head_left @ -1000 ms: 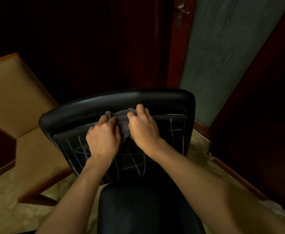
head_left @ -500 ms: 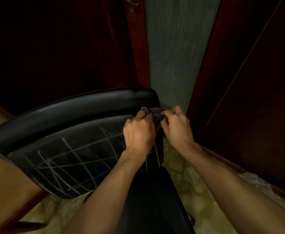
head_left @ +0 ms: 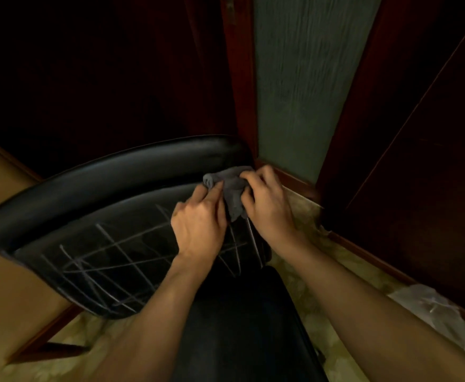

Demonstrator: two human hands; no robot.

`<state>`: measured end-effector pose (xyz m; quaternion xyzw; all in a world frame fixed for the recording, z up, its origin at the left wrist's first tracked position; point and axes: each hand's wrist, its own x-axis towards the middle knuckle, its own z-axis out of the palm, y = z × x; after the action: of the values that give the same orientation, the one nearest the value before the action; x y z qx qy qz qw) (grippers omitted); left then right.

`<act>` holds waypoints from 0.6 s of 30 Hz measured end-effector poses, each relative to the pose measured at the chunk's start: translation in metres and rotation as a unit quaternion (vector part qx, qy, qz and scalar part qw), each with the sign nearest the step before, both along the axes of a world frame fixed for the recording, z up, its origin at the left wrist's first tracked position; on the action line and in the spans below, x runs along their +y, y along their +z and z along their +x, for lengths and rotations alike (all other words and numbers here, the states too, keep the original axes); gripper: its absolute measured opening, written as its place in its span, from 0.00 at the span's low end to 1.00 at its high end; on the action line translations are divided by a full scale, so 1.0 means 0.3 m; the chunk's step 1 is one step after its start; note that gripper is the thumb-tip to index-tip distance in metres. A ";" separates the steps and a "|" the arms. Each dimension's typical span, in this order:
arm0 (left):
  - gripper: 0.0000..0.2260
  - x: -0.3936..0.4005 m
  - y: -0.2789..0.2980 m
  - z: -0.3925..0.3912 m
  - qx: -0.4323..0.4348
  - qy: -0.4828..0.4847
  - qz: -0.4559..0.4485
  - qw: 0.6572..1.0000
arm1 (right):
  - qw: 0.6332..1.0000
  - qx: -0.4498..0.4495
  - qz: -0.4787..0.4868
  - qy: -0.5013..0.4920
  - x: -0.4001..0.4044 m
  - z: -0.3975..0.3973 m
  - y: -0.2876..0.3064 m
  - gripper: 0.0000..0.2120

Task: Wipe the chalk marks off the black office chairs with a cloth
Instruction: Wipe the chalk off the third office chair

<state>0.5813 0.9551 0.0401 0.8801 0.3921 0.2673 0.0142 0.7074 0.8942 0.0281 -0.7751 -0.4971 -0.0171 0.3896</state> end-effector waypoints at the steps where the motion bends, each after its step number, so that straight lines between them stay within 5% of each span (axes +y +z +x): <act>1: 0.11 0.004 0.007 0.001 -0.006 -0.004 0.001 1.000 | 1.000 -0.006 -0.010 0.003 0.001 0.005 0.014 0.12; 10: 0.08 0.079 0.090 -0.060 -0.063 0.070 0.022 0.995 | 0.998 -0.057 0.009 0.037 0.110 -0.079 0.081 0.12; 18: 0.10 0.011 0.042 0.011 -0.015 -0.026 -0.003 1.000 | 1.000 -0.002 0.015 0.007 0.008 0.024 -0.007 0.12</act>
<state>0.5846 0.9584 0.0526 0.8857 0.3699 0.2790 0.0295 0.7146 0.8967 0.0260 -0.7655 -0.5028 -0.0235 0.4007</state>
